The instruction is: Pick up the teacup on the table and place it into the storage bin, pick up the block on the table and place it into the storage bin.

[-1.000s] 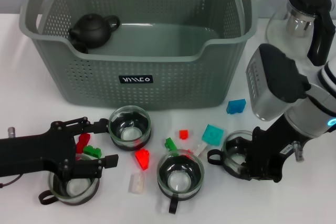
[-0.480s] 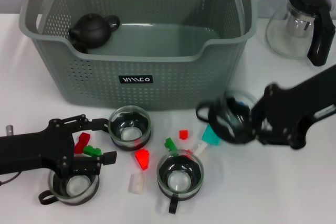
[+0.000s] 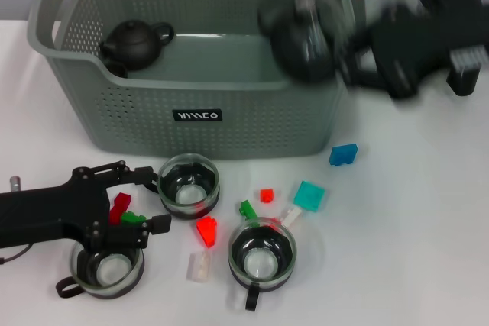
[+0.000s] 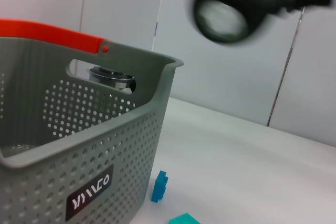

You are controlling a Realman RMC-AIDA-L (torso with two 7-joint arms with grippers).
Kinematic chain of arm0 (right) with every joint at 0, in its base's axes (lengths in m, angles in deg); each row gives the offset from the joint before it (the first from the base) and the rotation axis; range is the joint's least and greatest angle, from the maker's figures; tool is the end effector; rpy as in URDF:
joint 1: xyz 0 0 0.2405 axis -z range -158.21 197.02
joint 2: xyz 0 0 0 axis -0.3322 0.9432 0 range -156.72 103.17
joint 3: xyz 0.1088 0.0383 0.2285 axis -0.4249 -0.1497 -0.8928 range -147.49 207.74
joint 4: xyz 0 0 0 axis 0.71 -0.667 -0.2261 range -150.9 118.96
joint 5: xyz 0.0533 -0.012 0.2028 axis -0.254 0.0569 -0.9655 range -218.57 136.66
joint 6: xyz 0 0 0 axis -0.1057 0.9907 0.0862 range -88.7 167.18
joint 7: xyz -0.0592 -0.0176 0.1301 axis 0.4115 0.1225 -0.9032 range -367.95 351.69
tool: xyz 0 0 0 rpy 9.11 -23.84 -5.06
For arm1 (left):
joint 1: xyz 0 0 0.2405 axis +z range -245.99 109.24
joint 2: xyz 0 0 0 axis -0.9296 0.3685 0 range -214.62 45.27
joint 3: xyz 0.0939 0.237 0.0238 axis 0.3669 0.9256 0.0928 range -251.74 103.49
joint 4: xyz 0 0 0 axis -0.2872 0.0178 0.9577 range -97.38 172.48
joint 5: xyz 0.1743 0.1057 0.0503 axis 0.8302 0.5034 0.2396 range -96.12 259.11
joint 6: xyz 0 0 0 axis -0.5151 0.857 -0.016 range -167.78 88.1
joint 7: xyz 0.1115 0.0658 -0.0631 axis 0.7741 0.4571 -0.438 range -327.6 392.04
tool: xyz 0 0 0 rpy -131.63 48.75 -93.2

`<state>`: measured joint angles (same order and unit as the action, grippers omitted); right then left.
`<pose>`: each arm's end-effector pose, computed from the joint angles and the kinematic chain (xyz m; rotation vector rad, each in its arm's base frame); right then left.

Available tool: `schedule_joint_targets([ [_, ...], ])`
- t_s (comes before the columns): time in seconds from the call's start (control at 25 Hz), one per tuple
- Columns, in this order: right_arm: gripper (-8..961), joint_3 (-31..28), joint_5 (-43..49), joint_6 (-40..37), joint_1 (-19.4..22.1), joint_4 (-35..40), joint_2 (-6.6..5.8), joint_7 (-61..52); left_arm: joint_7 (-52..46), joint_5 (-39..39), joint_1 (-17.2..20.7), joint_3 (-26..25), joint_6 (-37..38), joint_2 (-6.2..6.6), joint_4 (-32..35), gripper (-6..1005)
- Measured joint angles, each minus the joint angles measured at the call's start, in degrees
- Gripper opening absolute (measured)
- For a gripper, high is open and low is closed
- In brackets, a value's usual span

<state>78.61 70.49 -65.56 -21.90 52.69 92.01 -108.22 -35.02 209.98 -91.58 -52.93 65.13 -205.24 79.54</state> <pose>0.1131 0.3561 0.0620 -2.9996 0.0723 0.6113 -0.3066 0.2621 0.0228 -2.7288 -0.5486 -0.7270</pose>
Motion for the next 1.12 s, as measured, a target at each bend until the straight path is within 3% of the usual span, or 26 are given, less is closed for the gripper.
schedule_joint_targets([
  [0.16, 61, 1.3, 2.8, 13.9, -5.3, 0.3, 0.29, -11.7, 0.0, 0.0, -0.6, 0.0, -0.4, -0.04, -0.8, 860],
  [0.36, 60, 3.1, 12.3, 24.3, -13.7, 0.0, 1.35, -20.8, 0.0, 0.0, -0.9, 0.0, -1.0, -0.19, -1.8, 860],
  [0.6, 60, 12.0, 25.0, 34.4, -21.0, -4.6, 1.97, -29.9, 0.0, 0.0, -0.5, 0.0, -1.2, -0.35, -2.2, 860],
  [0.76, 60, 16.4, 29.9, 41.3, -25.7, -14.3, 2.04, -33.4, 0.0, 0.0, -0.3, 0.0, -1.2, -0.43, -2.2, 859],
  [0.92, 61, 19.7, 30.0, 51.4, -30.7, -28.8, 1.86, -33.7, 0.0, 0.0, -0.2, 0.0, -1.2, -0.66, -2.3, 859],
  [1.12, 60, 22.6, 29.6, 61.2, -35.2, -40.0, 2.17, -33.9, 0.0, 0.0, -0.2, 0.0, -2.0, -0.84, -3.3, 859],
])
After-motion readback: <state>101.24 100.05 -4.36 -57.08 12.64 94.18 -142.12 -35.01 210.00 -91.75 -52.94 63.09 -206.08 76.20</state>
